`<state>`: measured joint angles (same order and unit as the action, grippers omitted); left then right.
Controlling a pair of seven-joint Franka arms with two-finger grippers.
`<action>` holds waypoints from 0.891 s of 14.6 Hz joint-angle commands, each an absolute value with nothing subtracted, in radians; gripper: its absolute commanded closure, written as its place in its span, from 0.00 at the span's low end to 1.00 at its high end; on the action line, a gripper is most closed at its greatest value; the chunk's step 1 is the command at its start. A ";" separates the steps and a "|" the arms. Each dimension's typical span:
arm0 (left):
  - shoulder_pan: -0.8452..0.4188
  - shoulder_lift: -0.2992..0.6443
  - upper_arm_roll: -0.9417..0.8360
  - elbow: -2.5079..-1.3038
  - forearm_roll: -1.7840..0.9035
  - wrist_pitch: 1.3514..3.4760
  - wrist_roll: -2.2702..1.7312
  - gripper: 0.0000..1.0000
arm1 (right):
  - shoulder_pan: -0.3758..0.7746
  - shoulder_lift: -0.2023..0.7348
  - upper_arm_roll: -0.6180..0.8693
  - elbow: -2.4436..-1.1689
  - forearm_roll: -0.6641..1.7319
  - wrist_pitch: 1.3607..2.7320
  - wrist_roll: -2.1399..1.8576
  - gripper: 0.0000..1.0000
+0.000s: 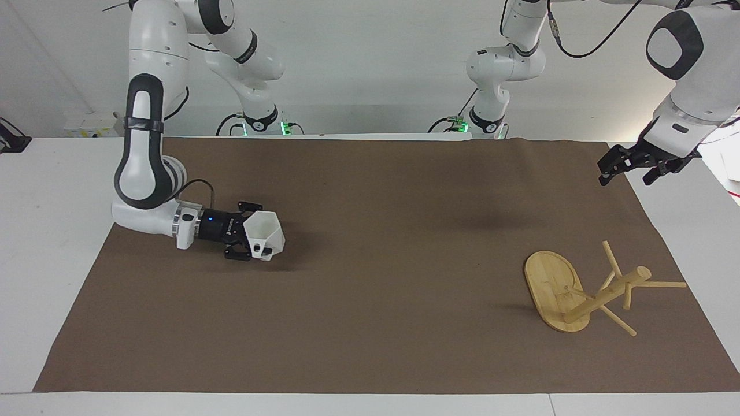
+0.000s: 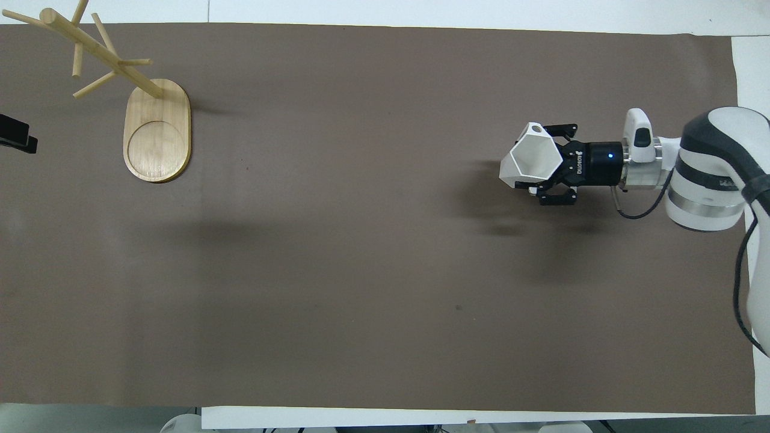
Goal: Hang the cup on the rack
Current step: 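Lift the white mug with the right gripper toward the table center, then carry the mug with the right gripper while the left gripper grasps it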
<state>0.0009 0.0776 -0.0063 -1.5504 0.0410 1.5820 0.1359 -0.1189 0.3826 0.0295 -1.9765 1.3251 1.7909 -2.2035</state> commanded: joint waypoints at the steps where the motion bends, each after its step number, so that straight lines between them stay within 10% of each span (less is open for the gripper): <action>1: -0.069 -0.004 -0.002 -1.682 0.035 1.580 0.117 0.00 | -0.025 0.347 0.028 -1.935 1.351 1.892 -2.071 0.61; 7: -0.386 -0.019 -0.003 -1.784 0.023 1.897 -0.462 0.00 | 0.155 0.268 0.034 -1.902 1.353 2.111 -1.885 0.61; 13: -0.596 0.220 -0.002 -1.502 -0.135 1.982 -0.827 0.00 | 0.293 0.261 0.041 -1.902 1.364 2.296 -1.836 0.61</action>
